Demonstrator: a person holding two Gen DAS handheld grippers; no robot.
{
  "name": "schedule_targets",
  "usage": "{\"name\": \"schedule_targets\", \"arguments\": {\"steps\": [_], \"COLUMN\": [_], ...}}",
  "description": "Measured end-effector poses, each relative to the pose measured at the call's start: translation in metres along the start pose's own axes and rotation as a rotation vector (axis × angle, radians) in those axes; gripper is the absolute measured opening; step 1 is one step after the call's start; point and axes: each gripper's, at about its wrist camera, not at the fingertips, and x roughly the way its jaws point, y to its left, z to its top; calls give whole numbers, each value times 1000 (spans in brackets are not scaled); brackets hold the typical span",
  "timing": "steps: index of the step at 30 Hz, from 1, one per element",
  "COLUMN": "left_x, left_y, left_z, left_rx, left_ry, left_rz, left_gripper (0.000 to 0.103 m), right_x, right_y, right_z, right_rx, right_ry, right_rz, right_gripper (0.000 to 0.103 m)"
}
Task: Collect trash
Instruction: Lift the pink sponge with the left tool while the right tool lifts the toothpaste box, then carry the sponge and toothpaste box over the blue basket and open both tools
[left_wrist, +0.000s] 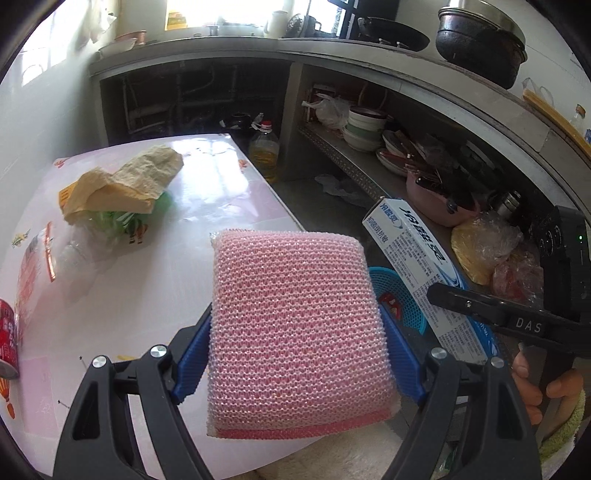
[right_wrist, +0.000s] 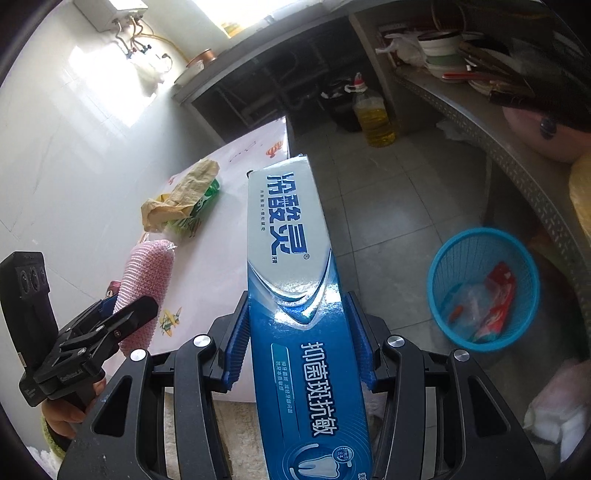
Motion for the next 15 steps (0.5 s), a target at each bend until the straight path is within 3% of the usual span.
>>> {"name": "schedule_targets", "arguments": {"steps": [4,9,15], "left_x": [18,50,110], "left_y": [-22,-48,-90], "left_z": [18,40,58], "left_rx": [28,20,-7], "left_ry": [33,104,257], "left_rz": [-60,-169,-296], "left_gripper": [81,81,81], "right_x": [-15,-32,-33], "right_y": [-34,-103,-162], "right_z": [0,-7,-26], "right_rx": [54,190,319], "right_ry": [-31,-55,-30], "right_rz": [-57,-187,-283], "right_gripper": [46,46,46]}}
